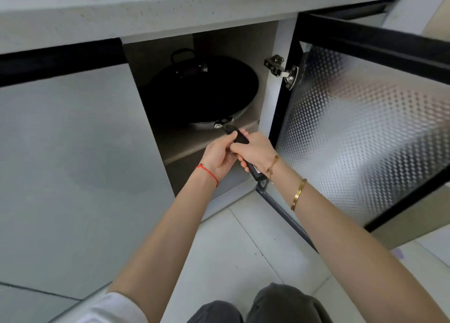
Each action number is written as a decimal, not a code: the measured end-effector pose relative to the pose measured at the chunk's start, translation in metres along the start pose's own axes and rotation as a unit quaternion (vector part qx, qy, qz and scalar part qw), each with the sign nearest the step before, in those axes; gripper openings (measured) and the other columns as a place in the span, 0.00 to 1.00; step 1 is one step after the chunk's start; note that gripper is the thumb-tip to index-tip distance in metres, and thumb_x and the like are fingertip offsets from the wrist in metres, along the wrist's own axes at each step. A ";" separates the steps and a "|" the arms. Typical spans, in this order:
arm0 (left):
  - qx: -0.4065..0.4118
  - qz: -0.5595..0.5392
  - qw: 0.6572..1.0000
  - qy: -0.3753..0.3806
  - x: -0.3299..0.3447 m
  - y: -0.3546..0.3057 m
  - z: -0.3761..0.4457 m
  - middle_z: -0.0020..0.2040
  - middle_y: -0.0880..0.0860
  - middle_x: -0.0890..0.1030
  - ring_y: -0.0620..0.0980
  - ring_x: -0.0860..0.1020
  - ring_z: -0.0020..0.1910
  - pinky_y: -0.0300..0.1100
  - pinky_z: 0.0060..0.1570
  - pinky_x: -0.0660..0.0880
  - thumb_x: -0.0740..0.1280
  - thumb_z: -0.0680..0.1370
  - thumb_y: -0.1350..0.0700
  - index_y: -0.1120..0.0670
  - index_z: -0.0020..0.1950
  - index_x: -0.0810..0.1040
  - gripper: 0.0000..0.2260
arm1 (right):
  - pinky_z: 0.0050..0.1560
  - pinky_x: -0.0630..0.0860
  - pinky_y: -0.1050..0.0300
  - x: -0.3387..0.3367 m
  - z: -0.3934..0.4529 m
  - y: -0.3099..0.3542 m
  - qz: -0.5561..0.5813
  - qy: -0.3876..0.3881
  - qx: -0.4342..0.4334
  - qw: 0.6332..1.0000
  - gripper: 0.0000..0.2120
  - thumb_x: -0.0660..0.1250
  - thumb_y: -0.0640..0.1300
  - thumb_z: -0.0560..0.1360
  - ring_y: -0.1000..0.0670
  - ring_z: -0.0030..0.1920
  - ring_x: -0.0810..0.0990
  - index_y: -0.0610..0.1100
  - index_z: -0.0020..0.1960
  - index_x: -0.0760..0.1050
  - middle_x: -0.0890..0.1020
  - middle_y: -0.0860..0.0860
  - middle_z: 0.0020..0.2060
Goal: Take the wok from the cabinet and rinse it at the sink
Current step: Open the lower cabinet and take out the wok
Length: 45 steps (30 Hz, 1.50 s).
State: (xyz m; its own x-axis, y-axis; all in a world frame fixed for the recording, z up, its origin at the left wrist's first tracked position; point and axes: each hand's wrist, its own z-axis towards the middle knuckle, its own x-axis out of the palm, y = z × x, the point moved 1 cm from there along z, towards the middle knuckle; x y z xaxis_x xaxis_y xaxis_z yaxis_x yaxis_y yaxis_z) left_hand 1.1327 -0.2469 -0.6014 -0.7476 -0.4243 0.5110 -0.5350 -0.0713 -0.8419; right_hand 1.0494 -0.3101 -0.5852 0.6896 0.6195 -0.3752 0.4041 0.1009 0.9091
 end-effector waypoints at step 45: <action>-0.334 -0.011 0.941 0.052 0.199 -0.176 -0.412 0.57 0.57 0.80 0.53 0.78 0.57 0.46 0.64 0.74 0.58 0.83 0.61 0.67 0.68 0.72 0.15 | 0.19 0.65 0.73 -0.071 -0.473 0.232 -0.053 -0.142 0.207 0.966 0.08 0.68 0.42 0.74 0.60 0.17 0.73 0.42 0.37 0.75 0.73 0.52 0.21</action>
State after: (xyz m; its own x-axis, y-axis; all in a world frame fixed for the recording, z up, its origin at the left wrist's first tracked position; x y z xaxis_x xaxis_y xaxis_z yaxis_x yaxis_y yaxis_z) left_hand 0.9158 0.0530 -0.2797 -0.7492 -0.3354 0.5711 -0.6528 0.5197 -0.5511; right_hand 0.8098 0.0371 -0.2625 0.7452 0.3774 -0.5497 0.6463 -0.2059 0.7348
